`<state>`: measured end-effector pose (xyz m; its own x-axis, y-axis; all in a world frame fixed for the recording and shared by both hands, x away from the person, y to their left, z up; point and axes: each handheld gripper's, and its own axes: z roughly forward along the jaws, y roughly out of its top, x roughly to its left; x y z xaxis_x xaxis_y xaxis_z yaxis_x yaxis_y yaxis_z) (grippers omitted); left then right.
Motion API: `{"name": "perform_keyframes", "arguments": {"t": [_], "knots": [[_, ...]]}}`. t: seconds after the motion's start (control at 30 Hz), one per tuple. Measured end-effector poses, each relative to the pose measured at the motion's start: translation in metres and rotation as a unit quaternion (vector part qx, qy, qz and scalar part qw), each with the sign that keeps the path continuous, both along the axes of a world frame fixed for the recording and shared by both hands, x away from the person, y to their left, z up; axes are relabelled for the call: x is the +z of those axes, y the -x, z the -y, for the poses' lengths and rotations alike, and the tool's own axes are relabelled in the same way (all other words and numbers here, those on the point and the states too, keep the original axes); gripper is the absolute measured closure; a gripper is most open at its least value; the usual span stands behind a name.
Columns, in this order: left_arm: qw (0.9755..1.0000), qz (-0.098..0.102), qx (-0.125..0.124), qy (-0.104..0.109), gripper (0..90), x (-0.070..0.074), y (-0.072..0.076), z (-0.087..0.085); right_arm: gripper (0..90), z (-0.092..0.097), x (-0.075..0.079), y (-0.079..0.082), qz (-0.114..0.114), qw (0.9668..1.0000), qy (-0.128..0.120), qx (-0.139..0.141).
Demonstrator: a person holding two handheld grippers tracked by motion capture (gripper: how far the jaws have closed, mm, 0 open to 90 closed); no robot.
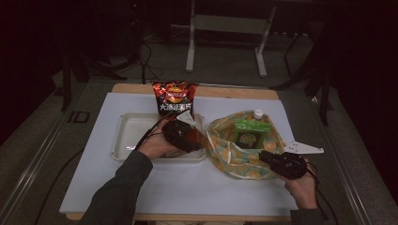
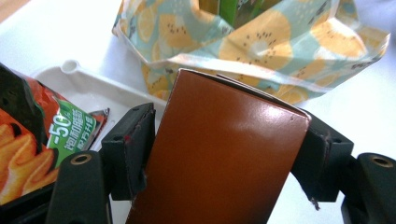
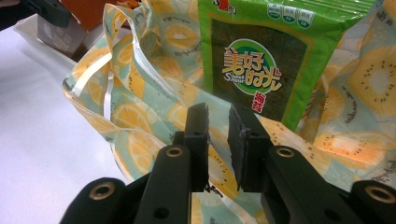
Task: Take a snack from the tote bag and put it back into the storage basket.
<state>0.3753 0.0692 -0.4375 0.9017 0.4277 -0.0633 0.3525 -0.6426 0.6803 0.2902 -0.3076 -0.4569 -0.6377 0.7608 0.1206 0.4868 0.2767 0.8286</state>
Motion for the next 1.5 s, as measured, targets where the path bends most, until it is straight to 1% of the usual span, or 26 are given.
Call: {"name": "perform_keyframes", "arguments": {"t": [0.03,0.13,0.23,0.27,0.43,0.53,0.67,0.87,0.93,1.2,1.37,1.43,1.47,1.5], "knots": [[1.0,-0.002,0.002,0.001,29.1,-0.002,0.0,0.0,77.7,0.0,0.0,0.0,0.0,1.0,0.0,0.0],[1.0,-0.004,0.002,-0.007,28.9,-0.008,0.0,0.0,77.6,0.0,0.0,0.0,0.0,1.0,0.0,0.0],[0.9997,-0.004,0.0,-0.025,28.6,-0.013,0.001,0.002,77.5,0.0,0.0,0.0,0.001,1.0,0.001,0.001],[0.9996,-0.005,0.001,-0.027,28.6,-0.014,0.001,0.004,77.5,0.0,0.0,0.0,0.001,1.0,0.001,0.001],[0.9991,-0.004,-0.003,-0.043,28.4,-0.018,0.001,0.009,77.3,0.0,0.0,0.0,0.001,1.0,0.0,0.001],[0.9987,-0.004,-0.001,-0.051,28.4,-0.02,0.001,0.011,77.2,0.0,0.001,0.0,0.002,1.0,-0.001,0.001],[0.9985,-0.005,-0.001,-0.055,28.5,-0.022,0.001,0.013,77.1,0.001,0.001,0.0,0.002,1.0,-0.001,0.001],[0.9975,-0.005,-0.001,-0.07,28.5,-0.026,0.001,0.015,77.0,0.001,0.001,0.0,0.002,1.0,-0.001,0.001],[0.9976,-0.008,0.002,-0.069,28.5,-0.028,0.002,0.015,77.0,0.0,0.001,0.0,0.002,1.0,-0.001,0.002],[0.9965,-0.008,0.004,-0.084,28.3,-0.033,0.0,0.018,76.8,0.0,0.0,0.0,0.002,1.0,-0.001,0.003],[0.9958,-0.019,0.007,-0.089,27.8,-0.035,-0.001,0.02,76.6,0.0,0.0,0.0,0.002,1.0,-0.001,0.004],[0.996,-0.027,0.007,-0.085,27.5,-0.037,-0.002,0.021,76.5,0.0,0.0,0.0,0.002,1.0,0.0,0.003],[0.996,-0.027,0.007,-0.085,27.5,-0.037,-0.002,0.021,76.5,0.0,0.0,0.0,0.002,1.0,0.0,0.003],[0.9965,-0.035,0.006,-0.075,27.5,-0.038,-0.002,0.021,76.4,0.0,0.0,0.0,0.002,1.0,-0.001,0.003]]}}
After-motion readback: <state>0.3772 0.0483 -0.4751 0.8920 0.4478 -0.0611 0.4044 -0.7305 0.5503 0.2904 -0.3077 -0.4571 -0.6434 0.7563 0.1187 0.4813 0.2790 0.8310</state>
